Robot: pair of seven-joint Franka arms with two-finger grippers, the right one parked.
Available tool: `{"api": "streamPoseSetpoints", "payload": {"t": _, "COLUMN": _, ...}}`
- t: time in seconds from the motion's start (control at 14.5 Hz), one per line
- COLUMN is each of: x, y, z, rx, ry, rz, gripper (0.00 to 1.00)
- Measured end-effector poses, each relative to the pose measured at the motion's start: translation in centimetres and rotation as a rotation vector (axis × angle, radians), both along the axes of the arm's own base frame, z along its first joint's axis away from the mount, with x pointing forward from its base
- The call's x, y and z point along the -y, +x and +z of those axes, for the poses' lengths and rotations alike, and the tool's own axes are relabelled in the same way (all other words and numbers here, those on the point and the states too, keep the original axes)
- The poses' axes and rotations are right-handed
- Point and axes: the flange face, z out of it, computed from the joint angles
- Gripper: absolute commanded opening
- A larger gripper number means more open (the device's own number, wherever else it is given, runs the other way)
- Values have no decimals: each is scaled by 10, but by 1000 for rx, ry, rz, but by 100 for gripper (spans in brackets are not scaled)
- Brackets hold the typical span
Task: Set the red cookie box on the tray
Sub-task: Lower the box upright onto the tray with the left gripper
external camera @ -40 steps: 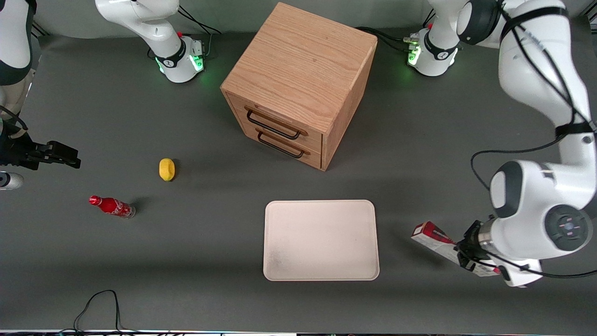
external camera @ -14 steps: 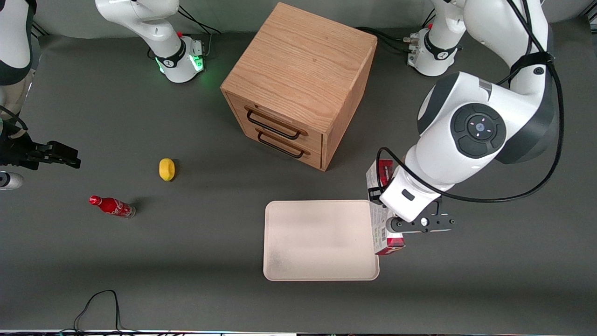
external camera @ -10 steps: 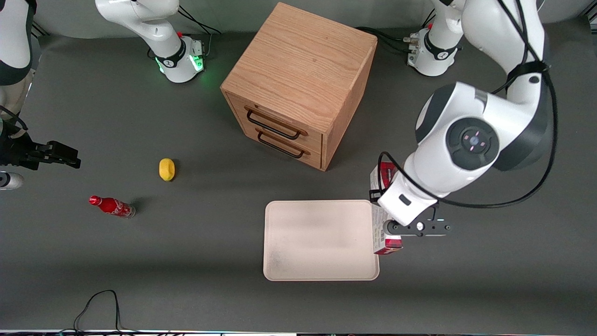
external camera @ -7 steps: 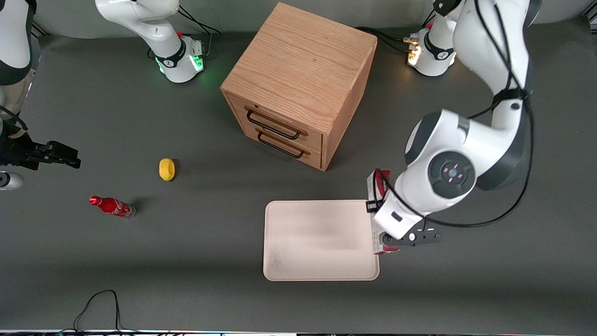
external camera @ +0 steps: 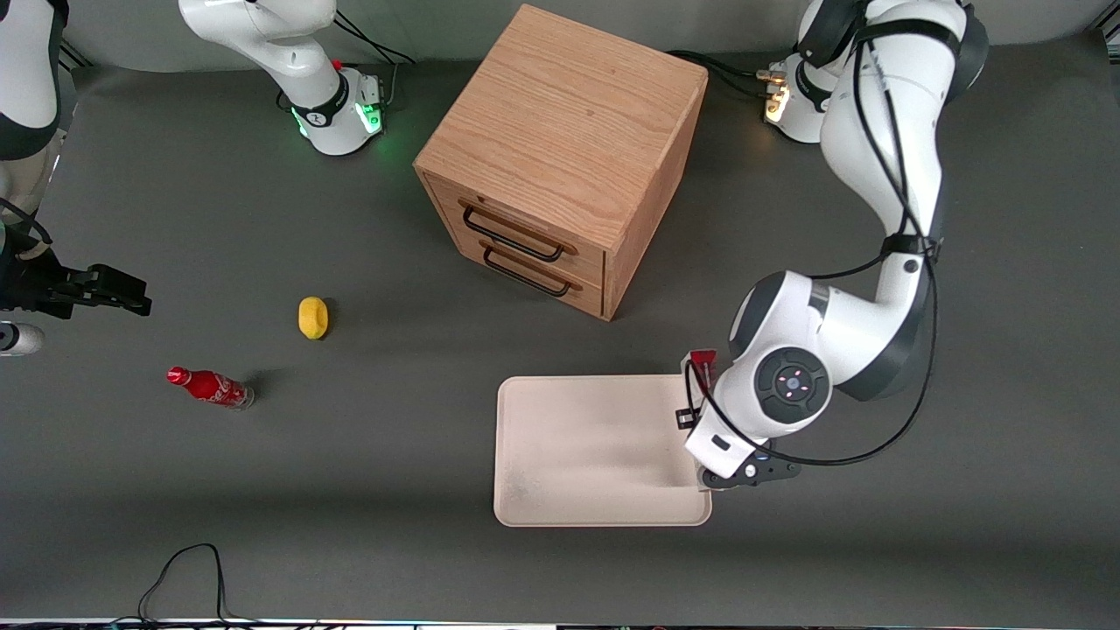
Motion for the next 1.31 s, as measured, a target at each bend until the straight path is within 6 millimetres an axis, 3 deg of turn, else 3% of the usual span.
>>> {"api": "streamPoseSetpoints", "payload": {"t": 0.21, "x": 12, "y": 0, "z": -31, "rx": 26, "ry": -2, "rz": -19, "gripper": 0}}
{"api": "streamPoseSetpoints", "payload": {"t": 0.34, "x": 17, "y": -2, "z": -42, "rx": 33, "ry": -4, "rz": -28, "gripper": 0}}
{"api": "streamPoseSetpoints", "payload": {"t": 1.03, "x": 20, "y": -1, "z": -63, "rx": 63, "ry": -12, "rz": -33, "gripper": 0}}
{"api": "streamPoseSetpoints", "payload": {"t": 1.1, "x": 20, "y": -1, "z": -63, "rx": 62, "ry": -12, "rz": -33, "gripper": 66}}
{"api": "streamPoseSetpoints", "payload": {"t": 1.17, "x": 20, "y": -1, "z": -63, "rx": 62, "ry": -11, "rz": -33, "gripper": 100}}
{"api": "streamPoseSetpoints", "payload": {"t": 1.31, "x": 19, "y": 0, "z": -63, "rx": 64, "ry": -12, "rz": -32, "gripper": 100}}
